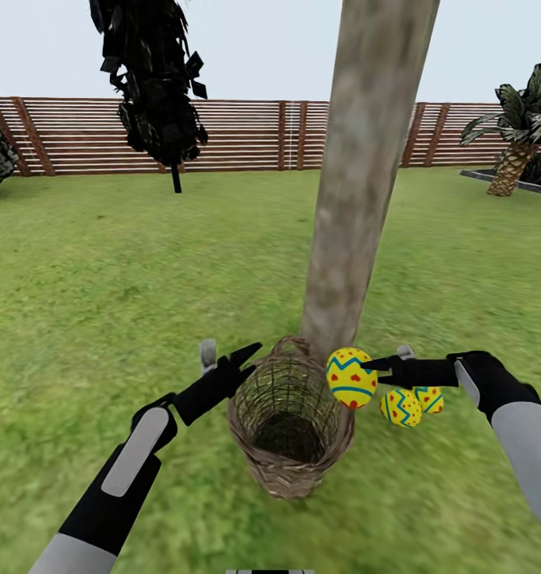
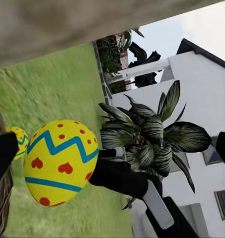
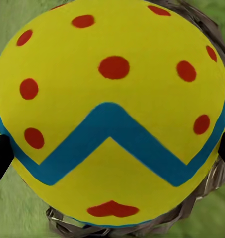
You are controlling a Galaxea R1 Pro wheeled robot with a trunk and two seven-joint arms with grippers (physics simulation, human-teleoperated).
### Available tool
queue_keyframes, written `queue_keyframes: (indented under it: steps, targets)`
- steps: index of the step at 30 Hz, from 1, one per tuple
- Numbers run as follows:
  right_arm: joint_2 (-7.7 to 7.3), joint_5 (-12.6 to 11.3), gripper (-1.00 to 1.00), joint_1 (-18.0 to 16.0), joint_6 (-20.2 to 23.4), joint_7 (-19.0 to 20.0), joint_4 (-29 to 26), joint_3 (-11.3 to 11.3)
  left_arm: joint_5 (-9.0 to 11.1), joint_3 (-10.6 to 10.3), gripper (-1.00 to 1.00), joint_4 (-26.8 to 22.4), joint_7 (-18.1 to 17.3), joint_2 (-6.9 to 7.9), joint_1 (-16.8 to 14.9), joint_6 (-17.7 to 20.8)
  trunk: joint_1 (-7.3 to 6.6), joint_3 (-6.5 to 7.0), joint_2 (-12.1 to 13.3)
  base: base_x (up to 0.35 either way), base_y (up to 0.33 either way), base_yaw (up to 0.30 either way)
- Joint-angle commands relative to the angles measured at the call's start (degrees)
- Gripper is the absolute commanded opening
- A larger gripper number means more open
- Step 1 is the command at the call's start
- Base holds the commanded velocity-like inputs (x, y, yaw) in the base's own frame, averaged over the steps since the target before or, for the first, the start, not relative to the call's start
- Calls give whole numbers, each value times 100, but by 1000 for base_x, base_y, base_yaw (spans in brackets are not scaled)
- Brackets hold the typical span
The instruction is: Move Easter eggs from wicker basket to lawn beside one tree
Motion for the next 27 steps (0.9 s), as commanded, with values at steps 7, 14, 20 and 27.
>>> queue_keyframes:
  steps: [7,14,20,27]
  targets:
    - [-7,8,-100,-2,30,9,0,-23,6,-194,100,-5,33,-22,3,33,-19,151,8,-57,0,0]
    - [1,13,-100,-2,34,-36,0,-23,-5,-201,100,39,36,-20,3,29,-34,284,16,-247,0,0]
    - [11,-3,-100,-2,57,-32,38,-23,7,-209,100,41,-23,-24,3,-11,-34,292,16,-7,0,-18]
    - [23,-10,-100,-2,78,-28,62,-27,6,-369,100,41,-15,-23,3,-13,-34,344,16,0,0,-198]
